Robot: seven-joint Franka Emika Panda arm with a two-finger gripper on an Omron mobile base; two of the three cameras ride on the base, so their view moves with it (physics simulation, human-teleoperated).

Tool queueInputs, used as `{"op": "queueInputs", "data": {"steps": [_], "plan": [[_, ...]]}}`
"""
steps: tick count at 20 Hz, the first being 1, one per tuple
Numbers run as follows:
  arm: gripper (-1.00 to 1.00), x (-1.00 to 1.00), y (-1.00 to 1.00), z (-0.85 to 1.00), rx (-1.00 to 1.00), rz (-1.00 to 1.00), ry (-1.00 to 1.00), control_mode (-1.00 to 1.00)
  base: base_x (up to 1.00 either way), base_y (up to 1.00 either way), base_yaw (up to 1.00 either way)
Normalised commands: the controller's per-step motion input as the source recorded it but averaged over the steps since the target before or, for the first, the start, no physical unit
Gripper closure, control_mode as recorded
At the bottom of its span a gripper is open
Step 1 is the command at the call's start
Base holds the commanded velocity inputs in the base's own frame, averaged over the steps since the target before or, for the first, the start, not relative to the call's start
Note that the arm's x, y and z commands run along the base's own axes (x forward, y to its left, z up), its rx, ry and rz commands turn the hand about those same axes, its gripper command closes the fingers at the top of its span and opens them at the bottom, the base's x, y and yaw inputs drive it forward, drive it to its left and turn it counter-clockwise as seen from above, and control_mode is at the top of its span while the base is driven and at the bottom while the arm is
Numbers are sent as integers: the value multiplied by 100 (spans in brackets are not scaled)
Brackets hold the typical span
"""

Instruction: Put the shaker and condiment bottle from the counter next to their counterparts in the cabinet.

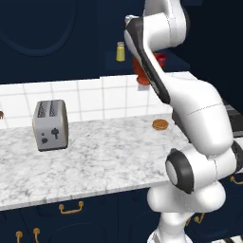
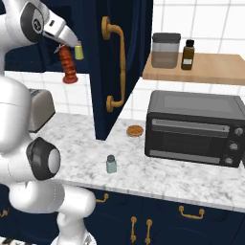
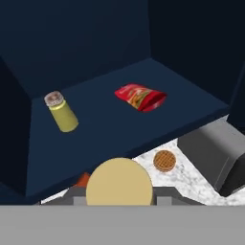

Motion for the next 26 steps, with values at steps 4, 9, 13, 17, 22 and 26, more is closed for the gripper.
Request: {"op": "queueInputs", "data": {"steps": [4,9,13,17,22,26], "plan": [[100,-1,-29,66,0,-5,-12,-100,0,0,0],[100,15,-72,65,0,-1,-3,-100,0,0,0],[100,0,15,-3,0,0,0,-100,0,0,0],[100,56,13,-14,-6,-4,0,-100,0,0,0],[100,57,6,0,0,-1,0,-100,0,0,0],[100,5,11,-6,3,2,-1,-100,0,0,0]]}}
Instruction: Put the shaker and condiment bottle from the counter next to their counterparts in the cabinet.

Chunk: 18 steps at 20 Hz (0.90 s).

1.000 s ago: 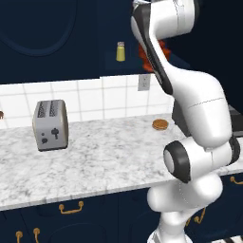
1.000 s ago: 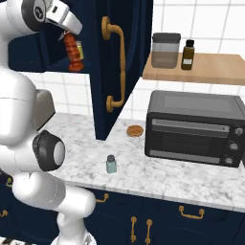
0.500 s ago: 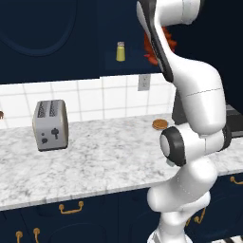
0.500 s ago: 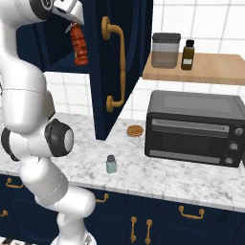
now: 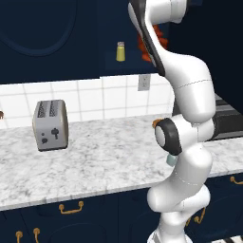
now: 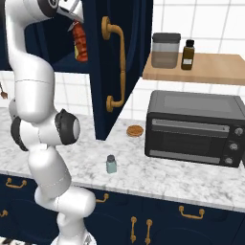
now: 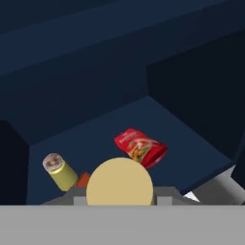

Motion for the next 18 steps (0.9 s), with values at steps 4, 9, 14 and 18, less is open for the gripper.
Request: {"op": "queueInputs", "data": {"steps": [4,9,14,18], "plan": [[100,25,0,-34,0,0,0,-100,0,0,0],[100,27,0,-31,0,0,0,-100,0,0,0],[100,23,-3,-2,0,0,0,-100,0,0,0],[100,7,-6,-8,0,0,0,-100,0,0,0]]}}
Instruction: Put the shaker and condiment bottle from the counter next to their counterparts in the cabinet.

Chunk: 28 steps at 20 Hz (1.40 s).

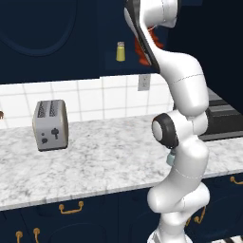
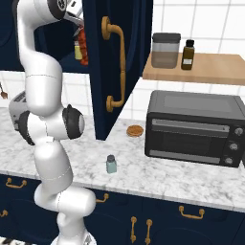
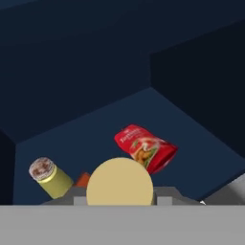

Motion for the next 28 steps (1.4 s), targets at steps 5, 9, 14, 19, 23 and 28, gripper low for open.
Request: {"op": "queueInputs", "data": {"steps": [5,9,14,19,23,28], "plan": [[100,0,-6,-26,0,0,1,-100,0,0,0],[100,0,-6,-23,0,0,2,-100,0,0,0],[100,0,-9,-1,0,0,0,-100,0,0,0],[100,38,0,7,-4,0,-16,-100,0,0,0],[100,25,0,6,-2,0,-12,-100,0,0,0],[100,1,0,-28,2,0,3,-100,0,0,0]]}}
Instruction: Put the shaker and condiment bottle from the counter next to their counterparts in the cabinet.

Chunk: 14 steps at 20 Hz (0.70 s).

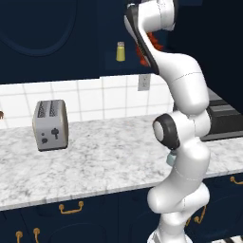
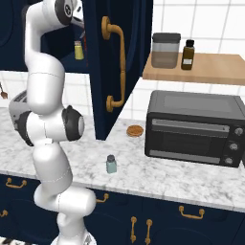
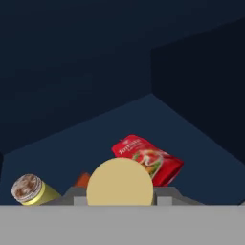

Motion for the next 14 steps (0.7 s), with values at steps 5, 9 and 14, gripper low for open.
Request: {"op": "queueInputs", "data": {"steps": [5,9,14], "plan": [[100,8,-1,-78,0,0,2,-100,0,0,0],[100,15,0,-51,0,0,0,-100,0,0,0],[-100,3,-10,-39,1,0,1,-100,0,0,0]]}}
